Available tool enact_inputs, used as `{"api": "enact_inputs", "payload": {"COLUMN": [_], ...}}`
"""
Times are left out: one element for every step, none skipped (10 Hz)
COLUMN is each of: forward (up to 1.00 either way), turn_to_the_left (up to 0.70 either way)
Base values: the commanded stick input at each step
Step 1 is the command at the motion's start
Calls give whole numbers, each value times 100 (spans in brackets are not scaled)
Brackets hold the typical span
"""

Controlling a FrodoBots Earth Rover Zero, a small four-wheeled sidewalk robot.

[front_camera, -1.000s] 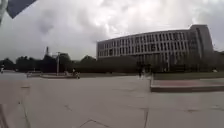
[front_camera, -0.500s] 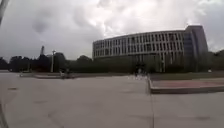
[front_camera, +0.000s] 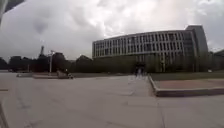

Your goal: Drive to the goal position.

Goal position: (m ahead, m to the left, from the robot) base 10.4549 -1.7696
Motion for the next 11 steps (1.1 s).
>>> {"api": "enact_inputs", "payload": {"forward": [70,70,70,70,70,70,70,70,70,70,70], "turn_to_the_left": [0,0,0,0,0,0,0,0,0,0,0]}}
